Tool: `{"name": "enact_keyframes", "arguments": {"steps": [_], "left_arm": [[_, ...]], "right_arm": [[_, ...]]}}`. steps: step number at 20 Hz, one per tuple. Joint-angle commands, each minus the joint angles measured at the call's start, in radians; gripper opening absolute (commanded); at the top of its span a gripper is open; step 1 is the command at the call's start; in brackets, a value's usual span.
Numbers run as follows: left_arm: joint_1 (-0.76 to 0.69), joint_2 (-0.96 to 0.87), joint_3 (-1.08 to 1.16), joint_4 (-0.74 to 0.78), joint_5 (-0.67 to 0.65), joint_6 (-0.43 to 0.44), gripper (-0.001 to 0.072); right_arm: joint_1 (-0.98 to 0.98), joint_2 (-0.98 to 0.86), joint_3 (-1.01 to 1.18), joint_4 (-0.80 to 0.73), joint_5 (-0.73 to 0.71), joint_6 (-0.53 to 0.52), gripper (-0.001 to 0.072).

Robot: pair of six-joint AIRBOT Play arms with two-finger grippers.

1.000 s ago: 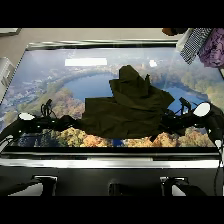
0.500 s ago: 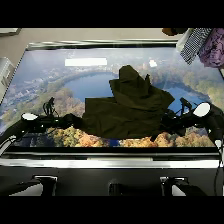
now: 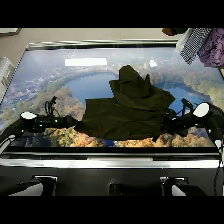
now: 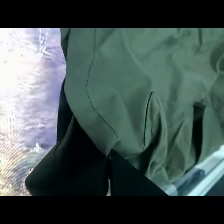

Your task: Fold the clothes and pants, and hang the long-sleeved shirts on hangers.

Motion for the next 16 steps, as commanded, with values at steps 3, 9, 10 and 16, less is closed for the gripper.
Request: {"name": "enact_keyframes", "arguments": {"steps": [3,9,10,16], "left_arm": [[0.144,0.033,0.001,0.168,-0.143,-0.090,0.0011],[0.196,0.079,0.001,0.290,-0.350,-0.158,0.0011],[0.185,0.079,0.001,0.296,-0.371,-0.180,0.0011],[0.118,0.125,0.000,0.533,-0.359,-0.454,0.0011]], "right_arm": [[0.000,0.001,0.001,-0.151,0.088,0.078,0.0031],[0.000,0.001,0.000,-0.124,0.175,0.058,0.0030],[0.000,0.001,0.001,-0.117,0.179,0.058,0.0030],[0.000,0.000,0.000,-0.167,0.131,0.083,0.0030]]}}
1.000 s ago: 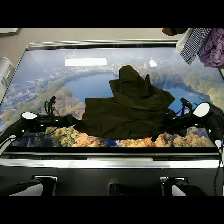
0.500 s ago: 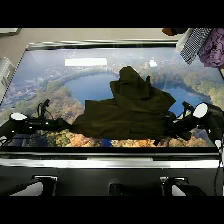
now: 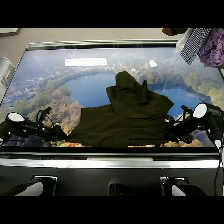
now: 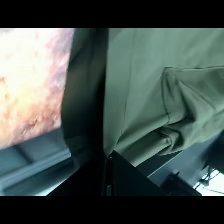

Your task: Fold the clothes and pants, and hang the long-sleeved shirts on hangers.

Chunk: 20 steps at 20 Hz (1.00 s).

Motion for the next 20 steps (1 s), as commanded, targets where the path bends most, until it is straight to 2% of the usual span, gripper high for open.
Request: {"name": "enact_keyframes", "arguments": {"steps": [1,3,6,9,10,11,12,13,15,17,20], "left_arm": [[-0.050,0.025,0.001,0.129,0.018,-0.151,0.0011],[-0.115,0.023,0.001,0.130,0.040,-0.204,0.0011],[-0.212,0.023,0.001,0.130,0.058,-0.306,0.0011],[-0.275,0.024,0.001,0.130,0.109,-0.325,0.0015],[-0.285,0.024,0.001,0.129,0.127,-0.325,0.0044],[-0.290,0.024,0.002,0.124,0.148,-0.325,0.0175],[-0.288,0.024,0.006,0.109,0.163,-0.317,0.0366],[-0.285,0.024,0.021,0.107,0.173,-0.306,0.0487],[-0.285,0.024,0.076,0.108,0.198,-0.283,0.0507],[-0.282,0.024,0.150,0.108,0.239,-0.277,0.0507],[-0.280,0.024,0.247,0.105,0.329,-0.277,0.0507]], "right_arm": [[0.000,-0.001,-0.001,-0.027,-0.058,0.016,0.0030],[-0.001,-0.011,-0.011,-0.027,-0.083,0.021,0.0030],[-0.001,-0.047,-0.019,-0.039,-0.027,0.021,0.0031],[0.000,-0.058,-0.023,-0.039,0.005,0.021,0.0031],[-0.001,-0.058,-0.023,-0.039,0.015,0.021,0.0057],[-0.001,-0.058,-0.023,-0.039,0.024,0.020,0.0173],[-0.001,-0.058,-0.023,-0.039,0.037,0.016,0.0311],[-0.001,-0.056,-0.022,-0.039,0.052,0.003,0.0389],[-0.003,-0.028,-0.010,-0.066,0.056,-0.024,0.0391],[-0.003,0.015,0.039,-0.147,0.025,-0.013,0.0500],[-0.003,0.026,0.191,-0.284,-0.063,0.115,0.0500]]}}
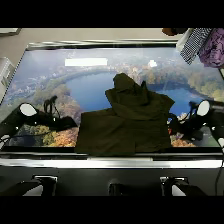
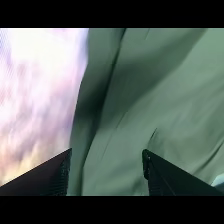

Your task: Fold the clothes and pants, and hang the long-sleeved shirts on hangers.

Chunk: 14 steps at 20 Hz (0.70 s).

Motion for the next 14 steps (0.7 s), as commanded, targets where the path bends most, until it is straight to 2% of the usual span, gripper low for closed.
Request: {"name": "enact_keyframes", "arguments": {"steps": [1,3,4,5,6,8,10,12,14], "left_arm": [[0.000,0.000,0.100,-0.018,0.119,0.006,0.0507],[0.000,0.000,0.114,-0.039,0.171,0.005,0.0507],[0.000,-0.001,0.114,-0.055,0.186,0.006,0.0507],[-0.001,-0.001,0.114,-0.061,0.195,0.006,0.0507],[-0.002,-0.001,0.114,-0.063,0.204,0.006,0.0507],[-0.002,-0.001,0.114,-0.063,0.221,0.007,0.0507],[-0.002,-0.001,0.114,-0.063,0.254,0.007,0.0506],[-0.002,-0.002,0.114,-0.063,0.295,0.006,0.0506],[-0.002,-0.002,0.114,-0.064,0.338,0.006,0.0506]], "right_arm": [[-0.003,0.011,0.147,-0.142,-0.139,0.145,0.0500],[-0.056,-0.035,0.205,-0.109,-0.270,0.217,0.0500],[-0.101,-0.071,0.216,-0.055,-0.332,0.212,0.0503],[-0.154,-0.114,0.216,0.039,-0.413,0.164,0.0532],[-0.197,-0.158,0.216,0.147,-0.489,0.067,0.0558],[-0.258,-0.241,0.216,0.374,-0.624,-0.174,0.0558],[-0.261,-0.309,0.216,0.478,-0.703,-0.344,0.0558],[-0.253,-0.392,0.216,0.541,-0.731,-0.449,0.0559],[-0.253,-0.467,0.216,0.609,-0.739,-0.492,0.0559]]}}
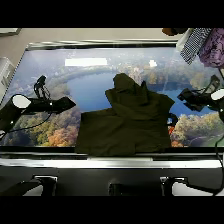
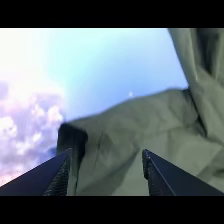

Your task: Fold the clothes and pants, and hang the long-sleeved shirts on hangers.

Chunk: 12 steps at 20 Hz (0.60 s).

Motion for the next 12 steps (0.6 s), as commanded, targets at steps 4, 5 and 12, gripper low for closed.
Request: {"name": "enact_keyframes", "arguments": {"steps": [4,5,12], "left_arm": [[-0.001,-0.016,0.002,-0.031,0.084,-0.004,0.0507],[-0.002,-0.032,0.002,-0.053,0.082,-0.003,0.0507],[-0.060,-0.207,0.032,-0.321,0.164,0.143,0.0512]], "right_arm": [[-0.010,-0.199,0.003,0.318,-0.076,-0.243,0.0530],[-0.010,-0.213,0.003,0.340,-0.079,-0.257,0.0510],[-0.011,-0.181,0.003,0.359,-0.113,-0.257,0.0030]]}}
